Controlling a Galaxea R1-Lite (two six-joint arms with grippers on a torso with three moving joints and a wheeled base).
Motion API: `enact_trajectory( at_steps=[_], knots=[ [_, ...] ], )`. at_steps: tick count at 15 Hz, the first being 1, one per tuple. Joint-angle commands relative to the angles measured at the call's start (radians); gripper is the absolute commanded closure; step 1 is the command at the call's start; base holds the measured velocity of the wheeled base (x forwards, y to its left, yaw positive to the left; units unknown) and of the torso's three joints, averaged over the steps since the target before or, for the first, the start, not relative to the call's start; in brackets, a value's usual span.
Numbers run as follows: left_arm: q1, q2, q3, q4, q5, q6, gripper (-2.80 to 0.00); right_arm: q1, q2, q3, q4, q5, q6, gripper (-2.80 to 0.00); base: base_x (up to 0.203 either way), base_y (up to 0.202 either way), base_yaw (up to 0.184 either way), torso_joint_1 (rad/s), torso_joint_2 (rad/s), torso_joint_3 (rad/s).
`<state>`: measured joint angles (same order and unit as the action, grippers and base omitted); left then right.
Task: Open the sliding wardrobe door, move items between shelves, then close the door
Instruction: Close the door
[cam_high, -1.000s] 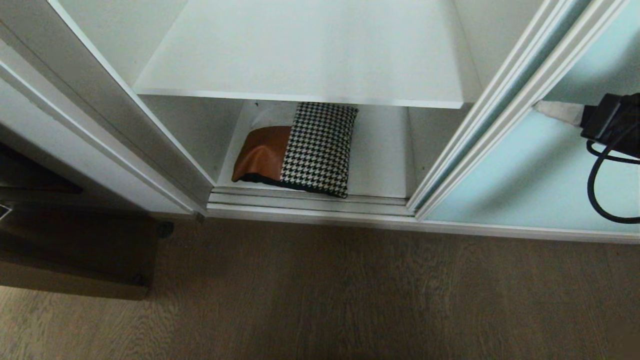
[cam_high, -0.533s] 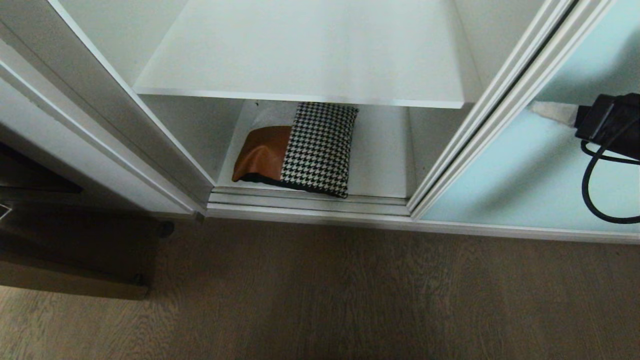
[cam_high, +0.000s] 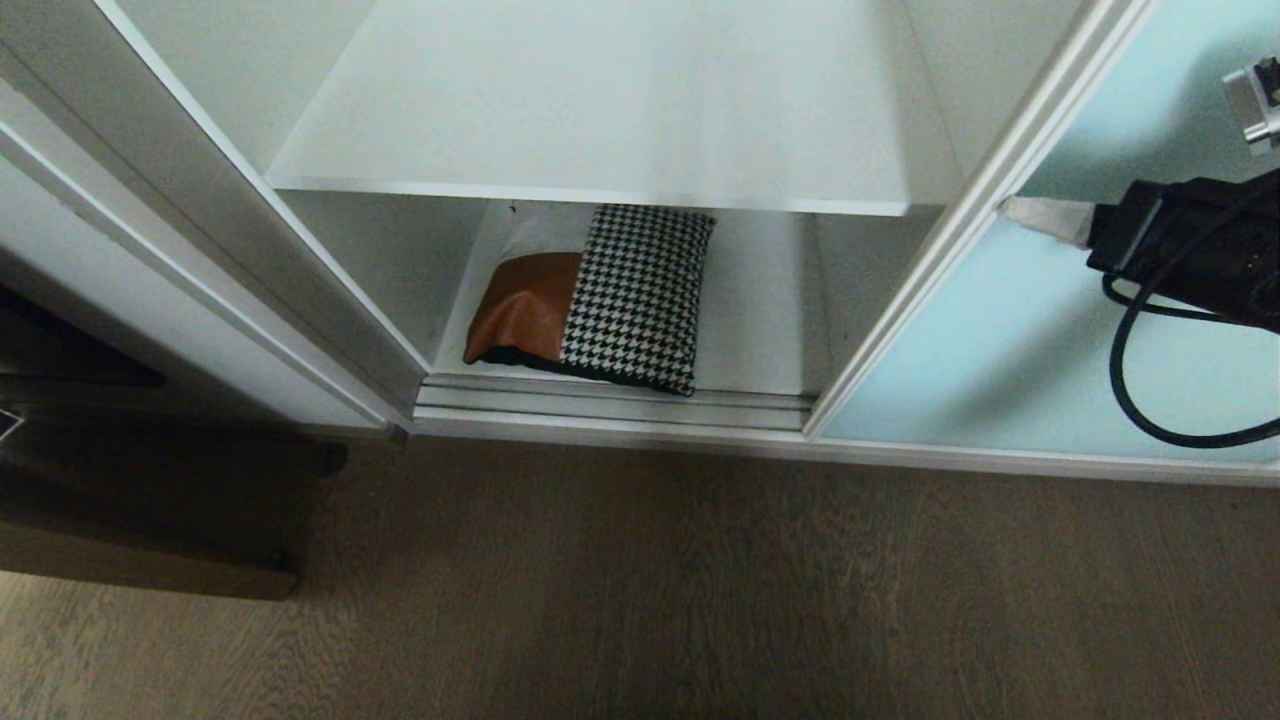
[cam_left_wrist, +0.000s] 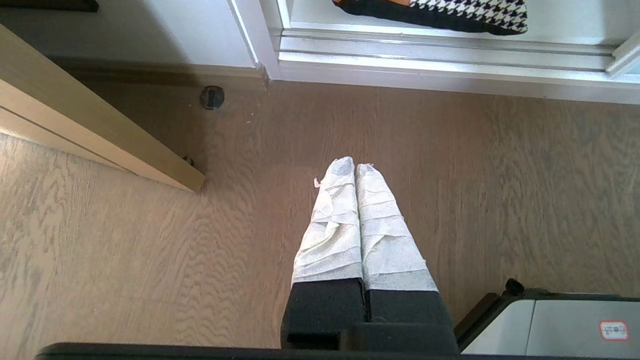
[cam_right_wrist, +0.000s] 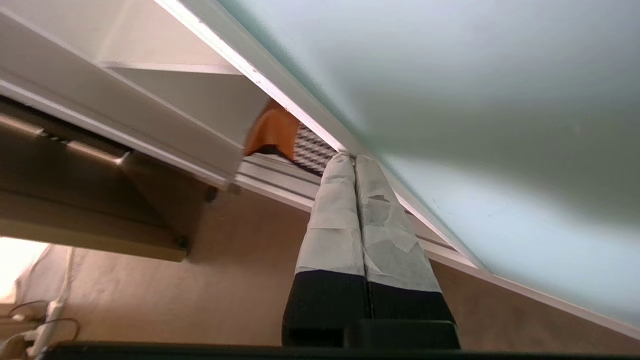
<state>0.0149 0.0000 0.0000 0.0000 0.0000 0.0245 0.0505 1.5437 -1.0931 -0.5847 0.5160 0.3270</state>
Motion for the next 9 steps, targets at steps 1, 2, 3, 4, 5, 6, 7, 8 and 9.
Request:
enact_trajectory(
  at_steps=[1, 2, 3, 4, 5, 6, 7, 8, 9],
  knots=[
    [0.0, 0.002, 0.001, 0.0, 0.0, 0.0, 0.0, 0.068, 0.023, 0.0, -0.011, -0.003, 0.003, 0.0, 0.0, 0.0, 0.0, 0.0, 0.0, 0.0],
    [0.0, 0.002, 0.002, 0.0, 0.0, 0.0, 0.0, 0.102, 0.024, 0.001, -0.012, -0.009, 0.003, 0.0, 0.0, 0.0, 0.0, 0.0, 0.0, 0.0],
    [0.0, 0.002, 0.002, 0.0, 0.0, 0.0, 0.0, 0.143, 0.023, 0.001, -0.013, -0.023, 0.002, 0.0, 0.0, 0.0, 0.0, 0.0, 0.0, 0.0],
    [0.0, 0.002, 0.002, 0.0, 0.0, 0.0, 0.0, 0.188, 0.021, 0.001, -0.013, -0.041, 0.002, 0.0, 0.0, 0.0, 0.0, 0.0, 0.0, 0.0],
    [0.0, 0.002, 0.002, 0.0, 0.0, 0.0, 0.0, 0.239, 0.018, 0.0, -0.012, -0.058, 0.0, 0.0, 0.0, 0.0, 0.0, 0.0, 0.0, 0.0],
    [0.0, 0.002, 0.0, 0.0, 0.0, 0.0, 0.0, 0.294, 0.014, -0.001, -0.01, -0.073, -0.004, 0.0, 0.0, 0.0, 0.0, 0.0, 0.0, 0.0],
    [0.0, 0.002, 0.0, 0.0, 0.0, 0.0, 0.0, 0.346, 0.007, 0.0, -0.008, -0.089, -0.009, 0.0, 0.0, 0.0, 0.0, 0.0, 0.0, 0.0],
    [0.0, 0.002, 0.002, 0.0, 0.0, 0.0, 0.0, 0.39, -0.014, 0.007, -0.006, -0.113, -0.016, 0.0, 0.0, 0.0, 0.0, 0.0, 0.0, 0.0],
    [0.0, 0.002, 0.0, 0.0, 0.0, 0.0, 0.0, 0.403, -0.048, 0.017, 0.002, -0.122, -0.014, 0.0, 0.0, 0.0, 0.0, 0.0, 0.0, 0.0]
  ],
)
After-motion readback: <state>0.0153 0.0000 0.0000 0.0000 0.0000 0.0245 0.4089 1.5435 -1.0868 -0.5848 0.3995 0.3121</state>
